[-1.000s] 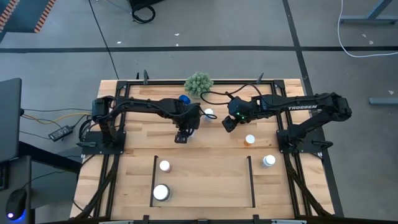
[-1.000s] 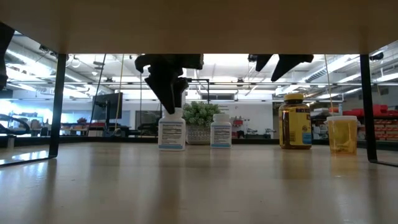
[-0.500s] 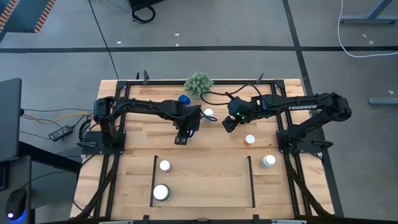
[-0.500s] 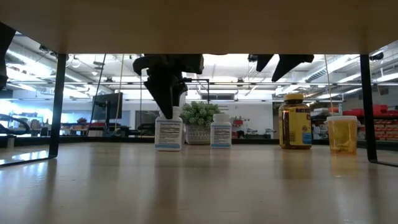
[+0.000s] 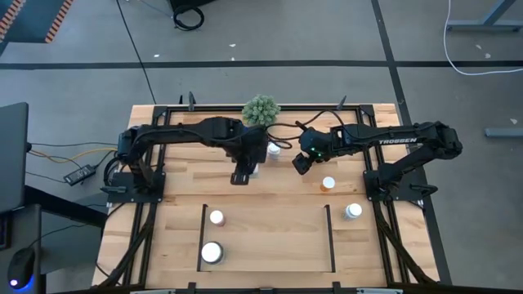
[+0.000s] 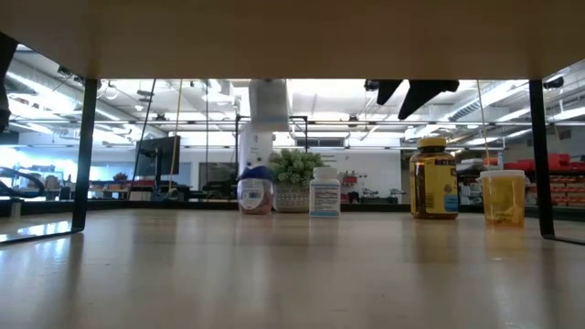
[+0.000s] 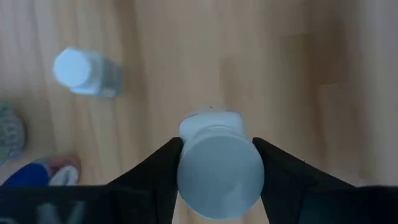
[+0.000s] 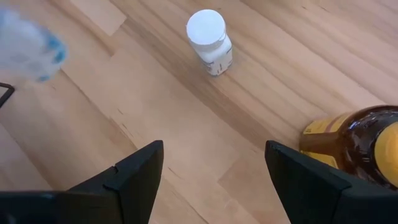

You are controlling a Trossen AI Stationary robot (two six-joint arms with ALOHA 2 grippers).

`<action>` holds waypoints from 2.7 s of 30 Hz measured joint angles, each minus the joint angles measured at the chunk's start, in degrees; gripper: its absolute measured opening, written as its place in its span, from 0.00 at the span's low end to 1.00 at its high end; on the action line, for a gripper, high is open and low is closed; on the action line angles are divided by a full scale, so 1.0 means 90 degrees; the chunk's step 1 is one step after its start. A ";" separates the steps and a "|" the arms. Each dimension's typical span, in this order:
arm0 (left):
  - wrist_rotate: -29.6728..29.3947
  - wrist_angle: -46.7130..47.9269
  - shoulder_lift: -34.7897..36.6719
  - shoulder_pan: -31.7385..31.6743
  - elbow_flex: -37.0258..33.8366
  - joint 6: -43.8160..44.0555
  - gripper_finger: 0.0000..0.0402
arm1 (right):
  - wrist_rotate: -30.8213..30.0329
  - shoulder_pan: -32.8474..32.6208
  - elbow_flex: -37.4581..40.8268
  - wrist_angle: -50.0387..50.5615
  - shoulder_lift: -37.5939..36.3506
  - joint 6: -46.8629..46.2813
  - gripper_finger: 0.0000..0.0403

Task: Pick and place medicine bottles onto shelf by color
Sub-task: Put the left white pill bottle on the shelf

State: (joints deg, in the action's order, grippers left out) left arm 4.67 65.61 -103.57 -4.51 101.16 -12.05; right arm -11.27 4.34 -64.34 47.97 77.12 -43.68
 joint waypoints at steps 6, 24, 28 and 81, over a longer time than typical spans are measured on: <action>-0.0029 0.0670 0.0000 0.0446 0.0764 0.0710 0.44 | 0.0000 0.0000 0.0000 -0.0003 0.0000 0.0074 0.72; -0.0269 0.0771 -0.0004 0.2168 0.1365 0.3484 0.45 | 0.0015 0.0000 0.0000 -0.0017 0.0000 0.0876 0.72; -0.0393 0.0778 -0.0005 0.2515 0.1395 0.3815 0.45 | 0.0100 -0.0002 0.0000 -0.0017 0.0000 0.0852 0.72; -0.0204 -0.0185 -0.0704 0.3713 0.1393 -0.0644 0.48 | 0.0068 -0.0631 0.0000 0.0010 0.0000 -0.0537 0.72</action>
State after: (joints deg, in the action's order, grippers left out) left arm 2.83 63.94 -109.90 28.91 113.69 -17.85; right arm -10.66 -1.34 -64.34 48.05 77.12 -48.51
